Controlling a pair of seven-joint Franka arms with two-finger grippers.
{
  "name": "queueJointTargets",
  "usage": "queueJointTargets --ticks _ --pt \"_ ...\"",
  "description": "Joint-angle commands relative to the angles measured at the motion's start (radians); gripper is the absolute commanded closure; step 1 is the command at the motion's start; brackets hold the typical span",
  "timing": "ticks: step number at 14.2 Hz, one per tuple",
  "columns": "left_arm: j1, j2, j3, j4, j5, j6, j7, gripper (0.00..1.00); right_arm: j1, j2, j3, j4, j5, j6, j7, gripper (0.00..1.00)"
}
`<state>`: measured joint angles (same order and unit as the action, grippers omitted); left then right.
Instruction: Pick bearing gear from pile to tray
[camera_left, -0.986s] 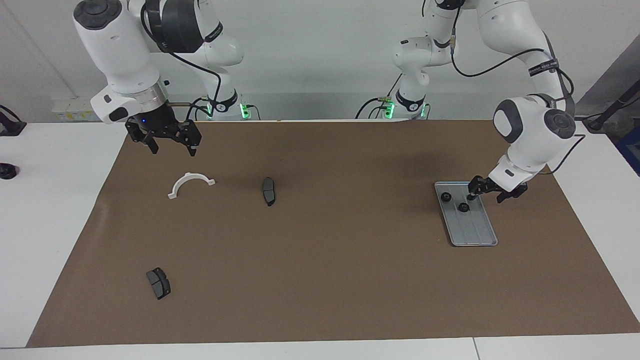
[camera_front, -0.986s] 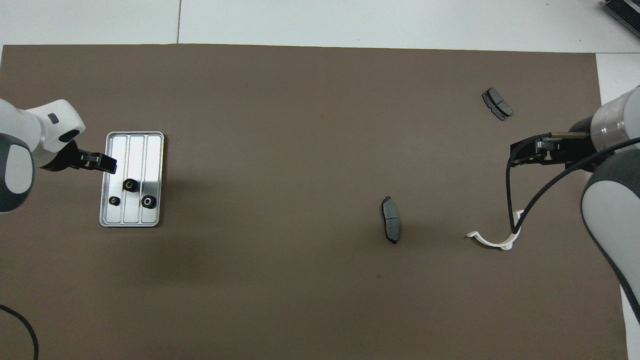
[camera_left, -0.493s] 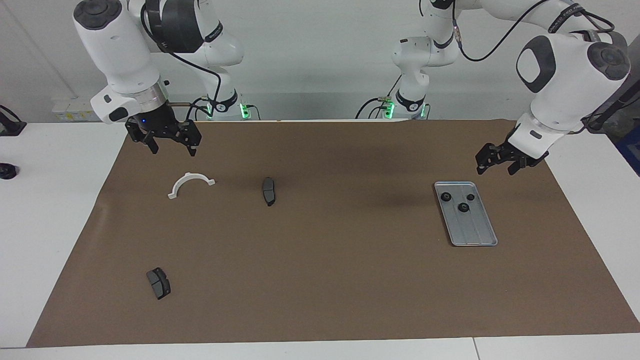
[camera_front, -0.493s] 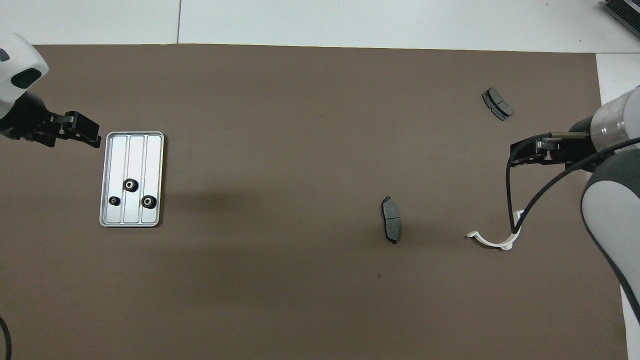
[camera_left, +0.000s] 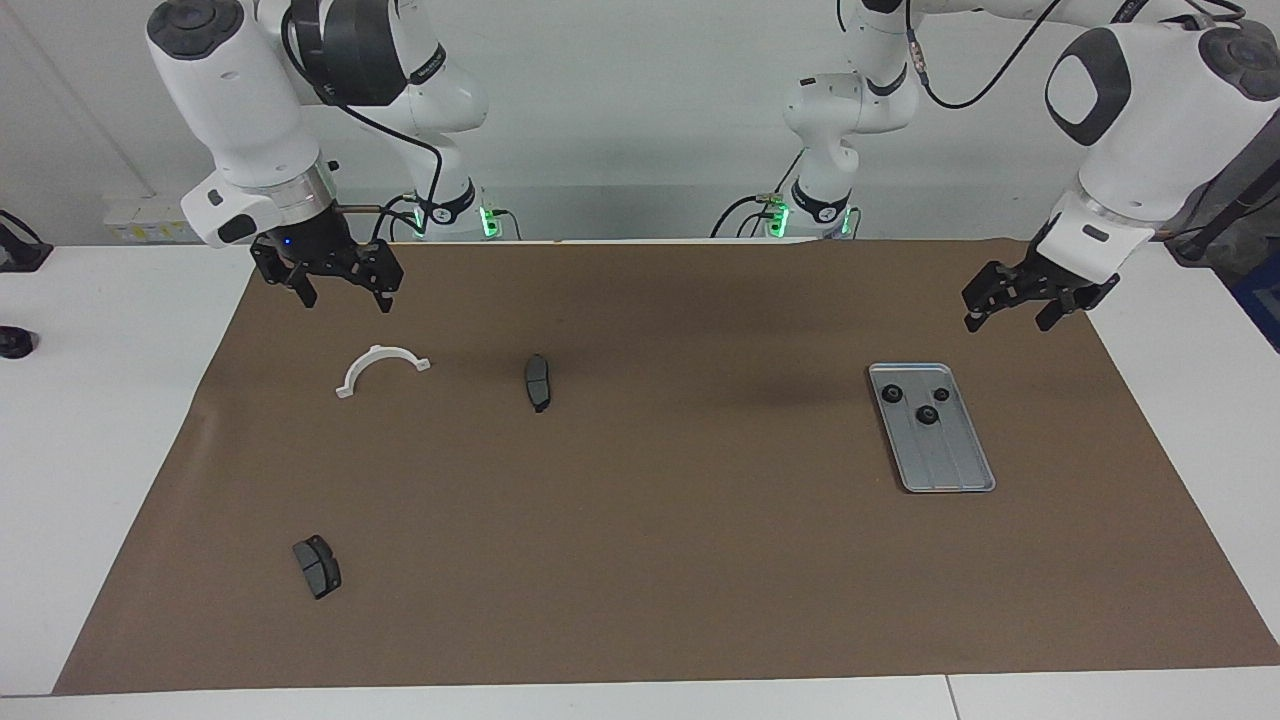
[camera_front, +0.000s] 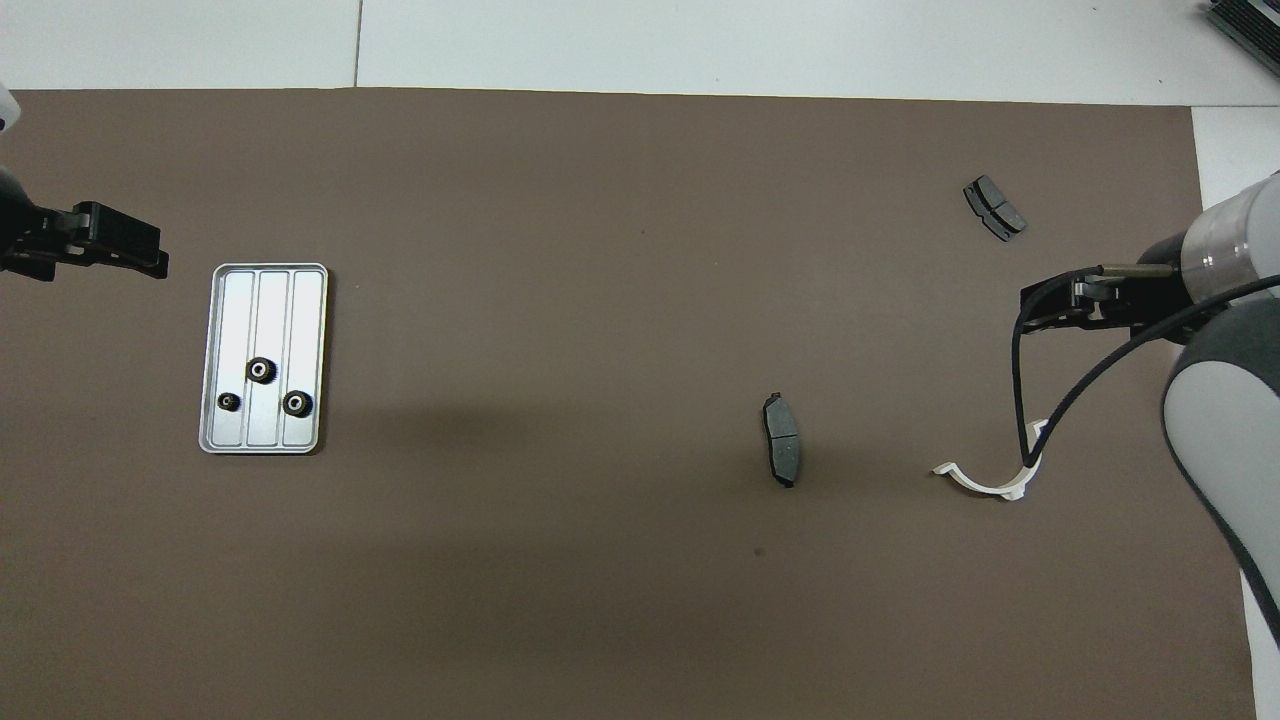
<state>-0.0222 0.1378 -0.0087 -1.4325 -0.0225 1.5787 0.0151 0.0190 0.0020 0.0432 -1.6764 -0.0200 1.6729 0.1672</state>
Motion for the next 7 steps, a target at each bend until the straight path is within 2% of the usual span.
queueJointTargets --ticks 1,7 --pt "-0.007 -0.012 0.006 -0.019 -0.002 -0.002 -0.012 0.0 -0.014 0.007 0.009 0.017 0.011 -0.018 -0.017 0.0" --pt "0.004 -0.014 0.007 -0.022 -0.002 0.03 -0.009 0.0 -0.014 0.007 0.009 0.017 0.011 -0.018 -0.017 0.0"
